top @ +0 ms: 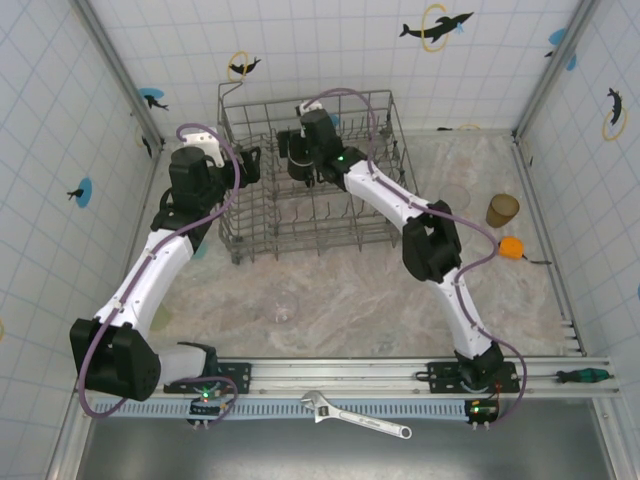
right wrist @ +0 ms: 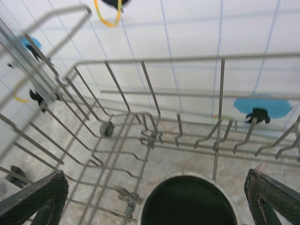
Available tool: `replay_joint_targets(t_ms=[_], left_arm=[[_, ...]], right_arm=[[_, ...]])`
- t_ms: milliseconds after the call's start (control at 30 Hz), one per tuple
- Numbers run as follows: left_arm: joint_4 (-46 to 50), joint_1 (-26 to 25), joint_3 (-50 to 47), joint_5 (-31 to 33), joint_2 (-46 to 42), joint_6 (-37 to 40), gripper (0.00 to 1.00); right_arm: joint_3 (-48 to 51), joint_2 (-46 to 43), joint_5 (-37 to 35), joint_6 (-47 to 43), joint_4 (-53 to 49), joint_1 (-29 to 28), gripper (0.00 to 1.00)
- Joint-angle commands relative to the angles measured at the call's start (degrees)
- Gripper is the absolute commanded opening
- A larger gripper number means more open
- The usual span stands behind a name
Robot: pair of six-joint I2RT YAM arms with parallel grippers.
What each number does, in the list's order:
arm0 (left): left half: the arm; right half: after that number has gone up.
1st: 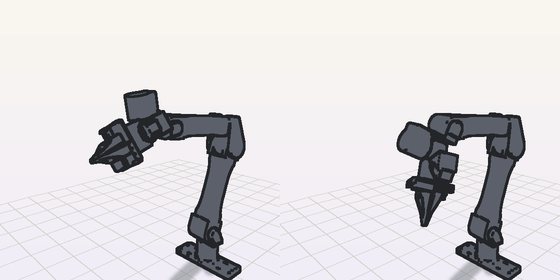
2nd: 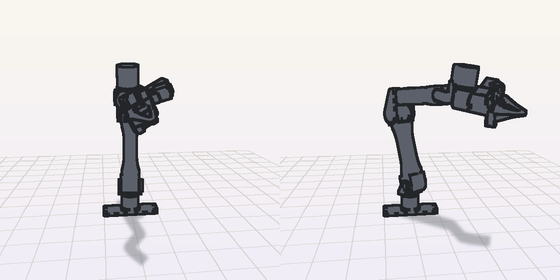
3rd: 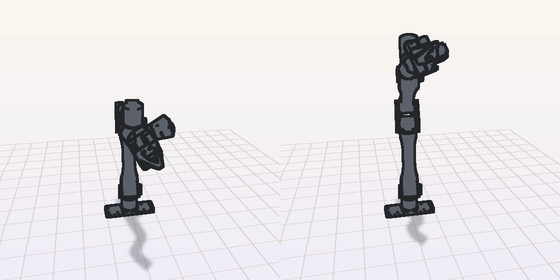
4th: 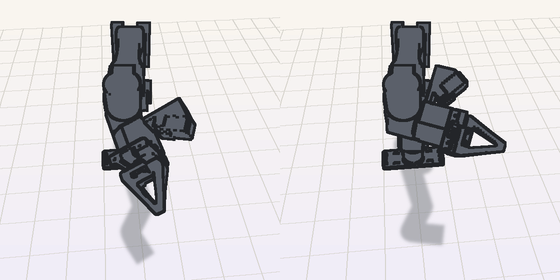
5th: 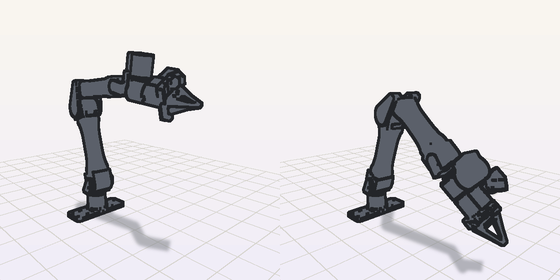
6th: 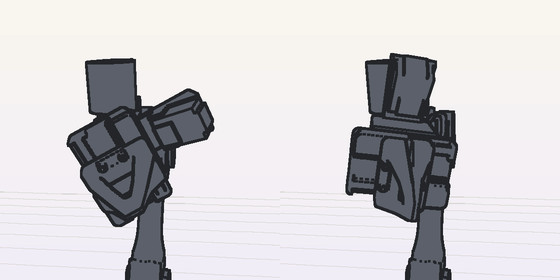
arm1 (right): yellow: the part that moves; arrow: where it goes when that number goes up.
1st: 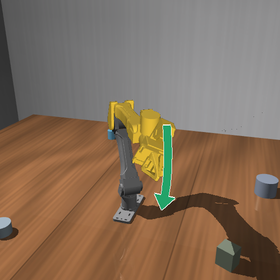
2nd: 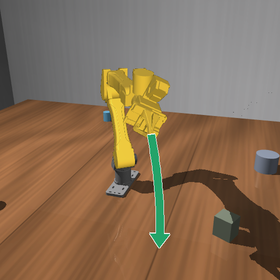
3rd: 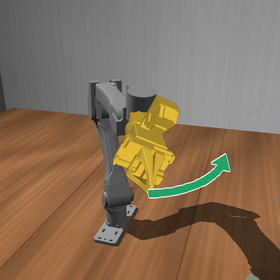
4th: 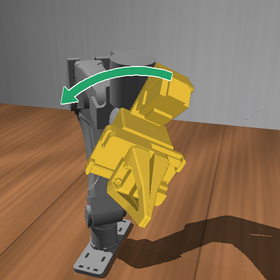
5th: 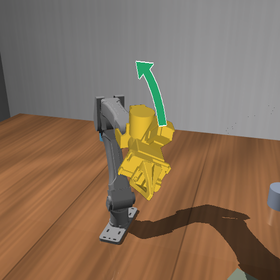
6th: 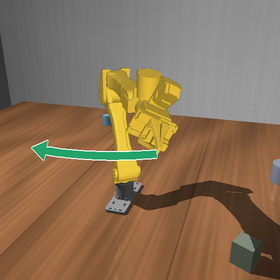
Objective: Load the cups into the dish rack
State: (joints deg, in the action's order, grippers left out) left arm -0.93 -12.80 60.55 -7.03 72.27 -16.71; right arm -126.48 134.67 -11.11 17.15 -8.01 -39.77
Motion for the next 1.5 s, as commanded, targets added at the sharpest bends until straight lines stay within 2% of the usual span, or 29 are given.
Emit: replay_joint_targets(t_ms=[0, 333, 800, 1100, 1300, 1467], left_arm=[[-1.5, 0.2, -0.5, -1.3, 0.0, -1.1, 0.97], [-1.9, 0.2, -0.7, -2.2, 0.6, -1.9, 0.97], [-2.3, -0.5, -0.7, -4.4, 1.6, -2.7, 0.97], [-2.3, -2.1, -0.6, -4.8, 2.2, -2.5, 0.97], [-2.3, -3.7, -0.7, -4.0, 2.7, -2.2, 0.97], [-2.3, -5.3, -0.6, -3.7, 2.6, -1.9, 0.97]], right_arm=[[-2.4, -6.4, 0.0, -0.9, -2.2, 0.2, 1.00], [8.7, -17.9, -1.6, -2.4, -4.4, 2.4, 1.00], [17.2, -28.3, -4.3, -2.4, -15.8, 9.4, 1.00], [29.5, -38.2, -2.3, -0.4, -18.9, 16.1, 1.00], [36.6, -43.2, 2.2, 1.6, -20.7, 24.2, 1.00], [40.6, -46.0, 0.7, 0.3, -22.7, 29.6, 1.00]])
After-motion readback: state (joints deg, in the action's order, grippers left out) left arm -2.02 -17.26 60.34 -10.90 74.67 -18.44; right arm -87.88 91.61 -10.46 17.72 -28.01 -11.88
